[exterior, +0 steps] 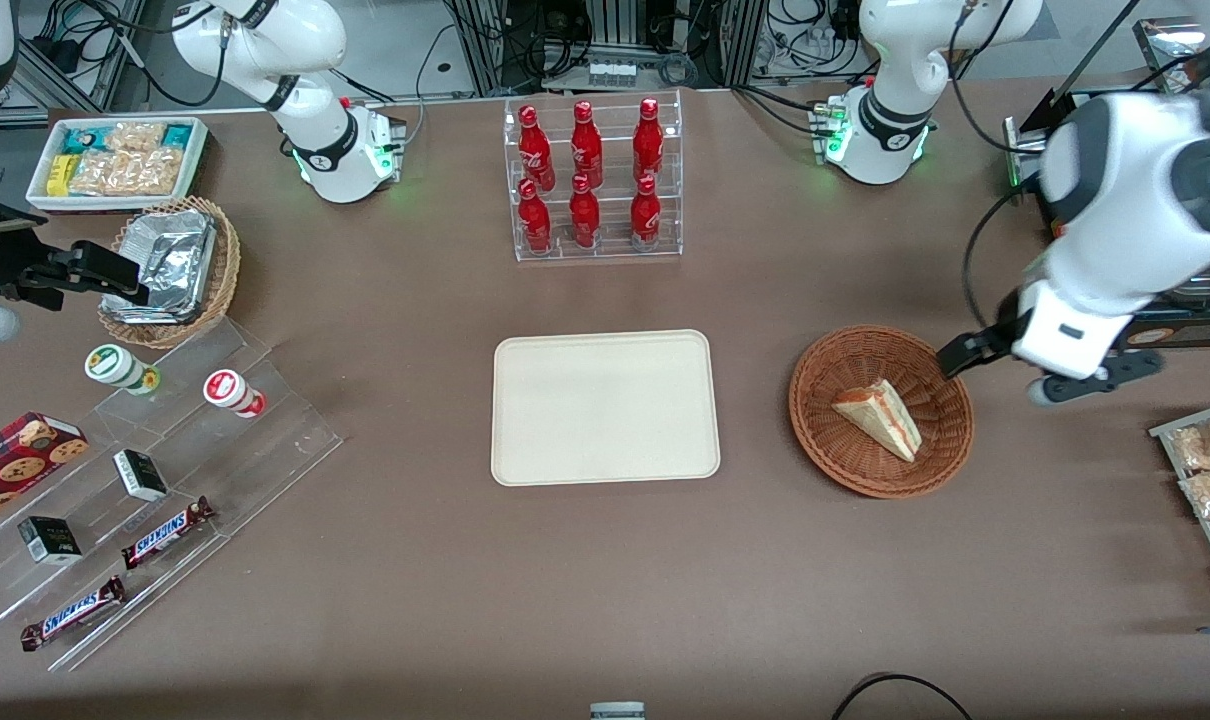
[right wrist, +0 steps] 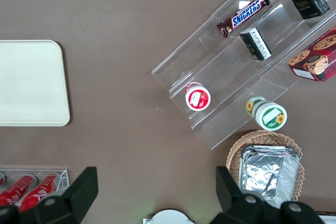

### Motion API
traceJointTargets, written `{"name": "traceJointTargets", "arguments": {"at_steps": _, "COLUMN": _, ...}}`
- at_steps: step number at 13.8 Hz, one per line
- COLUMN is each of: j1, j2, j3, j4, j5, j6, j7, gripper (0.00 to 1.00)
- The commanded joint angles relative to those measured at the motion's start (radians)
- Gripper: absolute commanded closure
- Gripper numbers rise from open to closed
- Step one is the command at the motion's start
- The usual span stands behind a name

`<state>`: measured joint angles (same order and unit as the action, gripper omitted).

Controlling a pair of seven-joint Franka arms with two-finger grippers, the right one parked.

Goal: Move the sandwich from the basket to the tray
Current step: 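Lower the open left gripper over the wrapped sandwich in the wicker basket, then close the left gripper on the wrapped sandwich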

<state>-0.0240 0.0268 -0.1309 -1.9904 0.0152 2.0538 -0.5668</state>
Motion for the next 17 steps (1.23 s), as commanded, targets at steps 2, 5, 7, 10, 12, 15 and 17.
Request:
{"name": "traceJointTargets", "arguments": {"at_steps": 2, "j1": -0.011, "j2": -0.045, "j3": -0.019, "j4": -0.221, "j5": 0.008, "j6": 0.263, "j7": -0.291, "gripper": 0.0}}
{"name": "traceJointTargets", "arguments": {"at_steps": 5, "j1": -0.011, "j2": -0.004, "j3": -0.027, "j4": -0.26, "j5": 0.008, "j6": 0.334, "j7": -0.407, "gripper": 0.0}}
{"name": "traceJointTargets", "arguments": {"at_steps": 7, "j1": -0.011, "j2": 0.039, "j3": -0.027, "j4": -0.268, "j5": 0.008, "j6": 0.377, "j7": -0.429, "gripper": 0.0}}
{"name": "traceJointTargets", "arguments": {"at_steps": 10, "j1": -0.013, "j2": 0.1, "j3": -0.027, "j4": -0.268, "j5": 0.008, "j6": 0.43, "j7": -0.452, "gripper": 0.0}}
{"name": "traceJointTargets", "arguments": {"at_steps": 12, "j1": -0.017, "j2": 0.131, "j3": -0.029, "j4": -0.269, "j5": 0.008, "j6": 0.465, "j7": -0.453, "gripper": 0.0}}
{"name": "traceJointTargets", "arguments": {"at_steps": 15, "j1": -0.019, "j2": 0.172, "j3": -0.029, "j4": -0.271, "j5": 0.008, "j6": 0.505, "j7": -0.461, "gripper": 0.0}}
{"name": "traceJointTargets", "arguments": {"at_steps": 17, "j1": -0.019, "j2": 0.191, "j3": -0.029, "j4": -0.271, "j5": 0.008, "j6": 0.508, "j7": -0.466, "gripper": 0.0}}
